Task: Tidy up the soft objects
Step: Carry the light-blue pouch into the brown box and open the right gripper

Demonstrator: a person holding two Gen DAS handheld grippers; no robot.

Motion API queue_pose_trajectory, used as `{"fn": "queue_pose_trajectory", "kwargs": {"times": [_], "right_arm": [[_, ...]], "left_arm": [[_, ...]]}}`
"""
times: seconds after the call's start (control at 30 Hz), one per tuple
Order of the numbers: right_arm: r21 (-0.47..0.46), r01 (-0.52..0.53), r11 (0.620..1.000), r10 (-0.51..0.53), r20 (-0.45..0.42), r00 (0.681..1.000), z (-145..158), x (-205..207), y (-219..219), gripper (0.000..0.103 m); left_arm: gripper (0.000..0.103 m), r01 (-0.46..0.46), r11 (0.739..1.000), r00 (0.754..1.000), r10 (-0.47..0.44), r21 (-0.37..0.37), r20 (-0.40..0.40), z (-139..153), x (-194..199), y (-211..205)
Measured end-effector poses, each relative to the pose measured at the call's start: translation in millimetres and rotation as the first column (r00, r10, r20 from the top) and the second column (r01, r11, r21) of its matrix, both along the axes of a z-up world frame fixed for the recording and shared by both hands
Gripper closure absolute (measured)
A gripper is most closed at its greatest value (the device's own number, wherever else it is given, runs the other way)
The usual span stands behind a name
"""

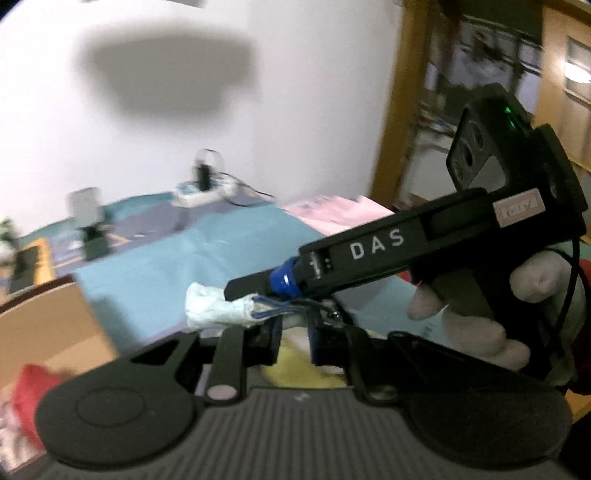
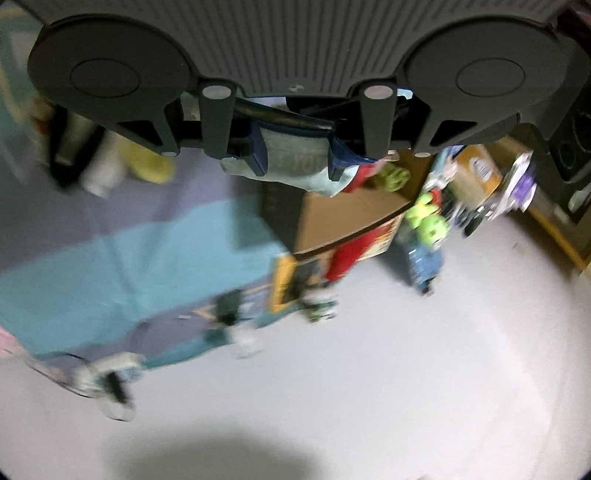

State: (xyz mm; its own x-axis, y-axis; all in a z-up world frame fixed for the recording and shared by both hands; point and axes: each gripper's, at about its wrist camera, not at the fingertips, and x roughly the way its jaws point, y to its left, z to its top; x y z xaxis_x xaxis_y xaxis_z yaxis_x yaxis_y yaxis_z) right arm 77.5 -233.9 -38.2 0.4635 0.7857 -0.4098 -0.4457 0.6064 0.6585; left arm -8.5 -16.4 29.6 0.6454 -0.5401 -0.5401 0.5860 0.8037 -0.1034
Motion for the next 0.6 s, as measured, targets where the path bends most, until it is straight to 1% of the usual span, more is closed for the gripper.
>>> {"fn": "queue_pose_trajectory", "kwargs": {"times": [0.13, 0.27, 0.47, 0.6], "right_arm": [[0.002, -0.1, 0.995, 0.099, 0.056, 0.993, 15.6, 6.3, 48.9, 0.084], [-0.011, -0.183, 0.983, 0.184, 0.106, 0.977, 27.6, 10.8, 100.5, 0.084], [-0.047, -0.25, 0.967, 0.254, 0.154, 0.955, 35.6, 16.3, 165.2, 0.084], [-0.104, -0.263, 0.959, 0.279, 0.197, 0.94, 35.0, 21.6, 207.0, 0.084]], "left_arm": [[0.096, -0.108, 0.994, 0.994, 0.108, -0.005, 0.03, 10.4, -5.5, 51.7], [0.096, -0.204, 0.979, 0.978, 0.204, -0.005, 0.043, 14.7, -7.2, 94.3], [0.096, -0.309, 0.951, 0.95, 0.309, 0.008, 0.049, 11.4, 3.7, 149.4], [0.096, -0.354, 0.935, 0.935, 0.353, 0.021, 0.036, 3.3, 16.4, 186.6]]}}
